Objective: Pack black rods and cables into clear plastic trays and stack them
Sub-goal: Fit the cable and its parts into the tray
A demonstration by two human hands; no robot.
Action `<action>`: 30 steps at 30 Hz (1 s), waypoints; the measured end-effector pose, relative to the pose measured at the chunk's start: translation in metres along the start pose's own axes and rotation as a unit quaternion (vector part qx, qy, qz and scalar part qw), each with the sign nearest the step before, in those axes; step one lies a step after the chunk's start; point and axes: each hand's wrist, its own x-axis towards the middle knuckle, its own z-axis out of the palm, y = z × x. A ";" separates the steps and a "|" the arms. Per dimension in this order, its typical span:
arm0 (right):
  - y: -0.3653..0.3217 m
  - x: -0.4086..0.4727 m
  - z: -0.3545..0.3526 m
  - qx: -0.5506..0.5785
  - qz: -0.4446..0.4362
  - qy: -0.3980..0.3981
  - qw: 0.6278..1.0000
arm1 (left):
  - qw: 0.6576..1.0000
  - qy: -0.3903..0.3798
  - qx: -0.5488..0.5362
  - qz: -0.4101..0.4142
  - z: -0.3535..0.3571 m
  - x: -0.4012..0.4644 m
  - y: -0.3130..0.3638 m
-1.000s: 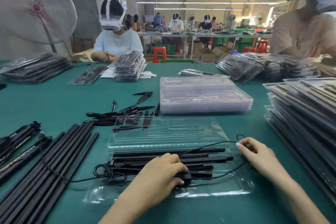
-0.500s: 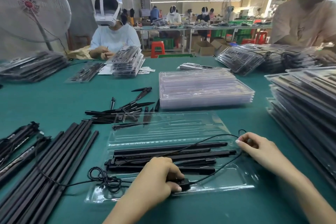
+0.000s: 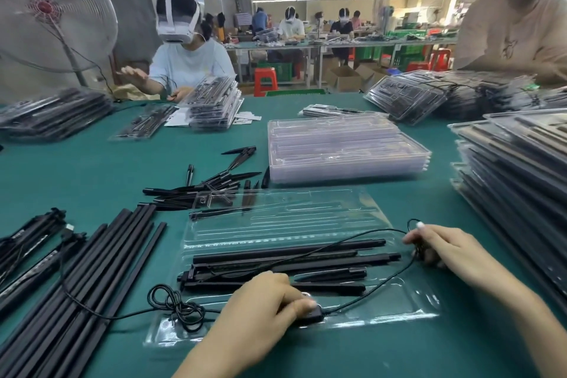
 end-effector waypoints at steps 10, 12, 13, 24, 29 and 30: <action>0.000 -0.008 -0.028 0.107 -0.042 -0.137 0.984 | 0.992 0.057 0.099 -0.054 0.006 0.037 -0.021; 0.003 -0.009 -0.035 0.110 -0.046 -0.147 0.982 | 0.989 0.025 0.135 -0.050 0.016 0.041 -0.027; 0.005 -0.009 -0.038 0.099 -0.050 -0.151 0.982 | 0.988 0.023 0.147 -0.046 0.019 0.041 -0.029; 0.015 -0.006 -0.042 -0.076 -0.171 -0.067 0.980 | 0.989 -0.036 0.142 0.015 0.019 0.035 -0.038; 0.009 -0.007 -0.046 -0.090 -0.263 -0.024 0.960 | 0.990 -0.059 0.130 0.015 0.016 0.037 -0.039; 0.006 -0.009 -0.045 -0.081 -0.273 -0.024 0.958 | 0.989 -0.058 0.132 0.016 0.016 0.036 -0.039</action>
